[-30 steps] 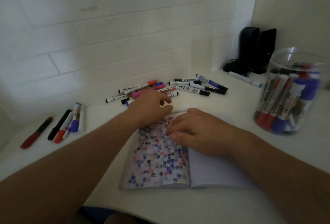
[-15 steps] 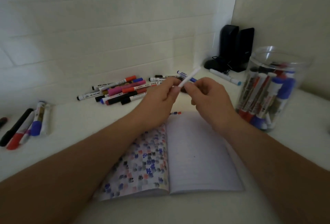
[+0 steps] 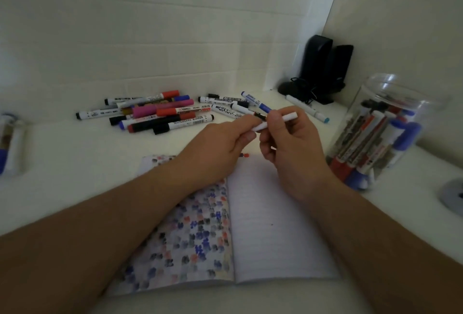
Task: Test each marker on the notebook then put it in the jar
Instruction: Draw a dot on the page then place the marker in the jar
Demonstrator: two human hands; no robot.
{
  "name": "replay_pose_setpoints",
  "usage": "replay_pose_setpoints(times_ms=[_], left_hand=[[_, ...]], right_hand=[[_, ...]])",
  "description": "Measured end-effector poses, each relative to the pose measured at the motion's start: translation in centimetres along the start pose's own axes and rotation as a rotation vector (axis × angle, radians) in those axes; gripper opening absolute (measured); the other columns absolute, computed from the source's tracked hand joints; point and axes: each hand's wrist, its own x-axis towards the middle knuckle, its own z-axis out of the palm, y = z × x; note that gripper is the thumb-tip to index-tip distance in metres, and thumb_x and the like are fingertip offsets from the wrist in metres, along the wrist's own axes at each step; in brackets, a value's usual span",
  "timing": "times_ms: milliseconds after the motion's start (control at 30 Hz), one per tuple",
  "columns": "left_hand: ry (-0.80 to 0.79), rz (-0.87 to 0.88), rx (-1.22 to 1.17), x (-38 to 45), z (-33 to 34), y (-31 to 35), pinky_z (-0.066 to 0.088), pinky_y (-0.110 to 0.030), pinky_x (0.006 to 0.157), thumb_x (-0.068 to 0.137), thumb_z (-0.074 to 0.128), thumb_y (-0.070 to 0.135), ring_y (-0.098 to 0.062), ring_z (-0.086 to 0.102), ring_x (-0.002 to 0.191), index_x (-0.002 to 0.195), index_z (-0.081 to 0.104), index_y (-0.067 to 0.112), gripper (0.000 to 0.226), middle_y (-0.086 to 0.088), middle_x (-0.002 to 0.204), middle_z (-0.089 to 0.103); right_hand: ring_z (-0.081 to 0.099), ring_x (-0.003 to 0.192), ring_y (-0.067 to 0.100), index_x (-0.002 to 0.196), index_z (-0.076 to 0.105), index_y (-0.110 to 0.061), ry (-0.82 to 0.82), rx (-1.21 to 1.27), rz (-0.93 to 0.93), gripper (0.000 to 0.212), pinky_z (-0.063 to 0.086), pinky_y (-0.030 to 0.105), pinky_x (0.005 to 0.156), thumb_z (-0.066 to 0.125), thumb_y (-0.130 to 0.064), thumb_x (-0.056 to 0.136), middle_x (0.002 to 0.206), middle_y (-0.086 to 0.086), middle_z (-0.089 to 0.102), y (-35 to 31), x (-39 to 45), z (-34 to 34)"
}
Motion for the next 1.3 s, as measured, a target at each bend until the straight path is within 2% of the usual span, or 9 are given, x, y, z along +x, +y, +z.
replay_pose_setpoints(times_ms=[333, 433, 533, 633, 700, 767, 967, 1100, 1300], left_hand=[[-0.010, -0.012, -0.037, -0.3, -0.3, 0.5, 0.034, -0.016, 0.055, 0.109, 0.042, 0.038, -0.001, 0.055, 0.063, 0.138, 0.052, 0.037, 0.031, 0.013, 0.069, 0.056], [-0.041, -0.055, 0.008, -0.7, -0.7, 0.8, 0.053, -0.034, 0.061, 0.103, 0.052, 0.044, -0.005, 0.061, 0.068, 0.137, 0.037, 0.043, 0.037, 0.007, 0.078, 0.063], [0.001, -0.153, 0.062, -1.0, -1.5, 0.3, 0.055, -0.041, 0.062, 0.085, 0.070, 0.049, -0.017, 0.062, 0.073, 0.126, 0.028, 0.041, 0.059, 0.000, 0.086, 0.060], [-0.121, -0.261, 0.102, -1.2, -2.1, -0.6, 0.050, -0.036, 0.070, 0.077, 0.073, 0.062, -0.013, 0.055, 0.086, 0.118, 0.034, 0.043, 0.060, 0.009, 0.099, 0.053], [-0.253, -0.297, 0.180, -1.2, -2.0, -0.9, 0.048, -0.037, 0.084, 0.073, 0.069, 0.074, -0.012, 0.050, 0.102, 0.113, 0.043, 0.048, 0.054, 0.015, 0.109, 0.046], [-0.310, -0.319, 0.208, -1.0, -1.7, -1.0, 0.047, -0.038, 0.090, 0.070, 0.066, 0.079, -0.013, 0.047, 0.106, 0.109, 0.052, 0.050, 0.051, 0.017, 0.108, 0.041], [-0.317, -0.346, 0.209, -0.7, -1.6, -1.0, 0.050, -0.038, 0.088, 0.068, 0.068, 0.081, -0.012, 0.049, 0.100, 0.104, 0.059, 0.050, 0.048, 0.017, 0.103, 0.041], [-0.311, -0.349, 0.197, -0.6, -1.6, -1.1, 0.052, -0.040, 0.089, 0.068, 0.069, 0.079, -0.010, 0.051, 0.096, 0.103, 0.060, 0.049, 0.047, 0.014, 0.104, 0.045], [-0.310, -0.347, 0.205, -0.5, -1.4, -1.1, 0.052, -0.040, 0.089, 0.067, 0.069, 0.080, -0.008, 0.052, 0.093, 0.100, 0.060, 0.048, 0.046, 0.013, 0.102, 0.046]], right_hand=[[0.052, 0.060, 0.012, 0.097, 0.057, -0.011, 0.012, 0.119, 0.053, 0.011, 0.045, 0.023, 0.053, 0.059, -0.019, 0.104, 0.071, 0.005, 0.059, -0.3, -0.2, 0.2], [0.050, 0.057, 0.014, 0.102, 0.060, -0.012, -0.049, 0.017, 0.026, 0.004, 0.041, 0.028, 0.051, 0.061, -0.016, 0.103, 0.070, 0.008, 0.058, -0.4, -0.4, 0.1], [0.053, 0.059, 0.013, 0.096, 0.060, -0.013, 0.064, 0.004, 0.048, 0.020, 0.043, 0.027, 0.054, 0.052, -0.027, 0.108, 0.067, 0.003, 0.061, -1.1, 0.0, -0.6], [0.051, 0.056, 0.013, 0.093, 0.054, -0.011, 0.173, -0.015, 0.034, 0.025, 0.043, 0.023, 0.047, 0.052, -0.031, 0.108, 0.065, 0.003, 0.059, -1.7, 0.6, -1.8], [0.045, 0.050, 0.016, 0.089, 0.050, -0.011, 0.134, -0.094, 0.002, 0.021, 0.038, 0.025, 0.042, 0.061, -0.020, 0.104, 0.063, 0.006, 0.053, -1.4, 0.8, -2.2], [0.042, 0.049, 0.017, 0.078, 0.046, -0.016, 0.102, -0.141, 0.020, 0.030, 0.037, 0.026, 0.043, 0.068, -0.011, 0.099, 0.059, 0.006, 0.050, -0.8, 0.9, -2.3], [0.060, 0.058, 0.015, 0.088, 0.070, -0.011, -0.100, -0.396, 0.135, 0.018, 0.048, 0.022, 0.052, 0.071, -0.026, 0.098, 0.069, 0.005, 0.068, -0.2, 0.8, -2.1], [0.053, 0.056, 0.012, 0.078, 0.064, -0.004, -0.060, -0.620, 0.097, 0.020, 0.046, 0.025, 0.051, 0.081, -0.014, 0.083, 0.063, 0.004, 0.062, 0.1, 1.4, -1.7], [0.062, 0.048, 0.011, 0.068, 0.056, -0.011, -0.001, -0.665, 0.151, 0.021, 0.051, 0.029, 0.051, 0.074, -0.009, 0.079, 0.057, 0.004, 0.068, 0.6, 1.9, -1.0]])
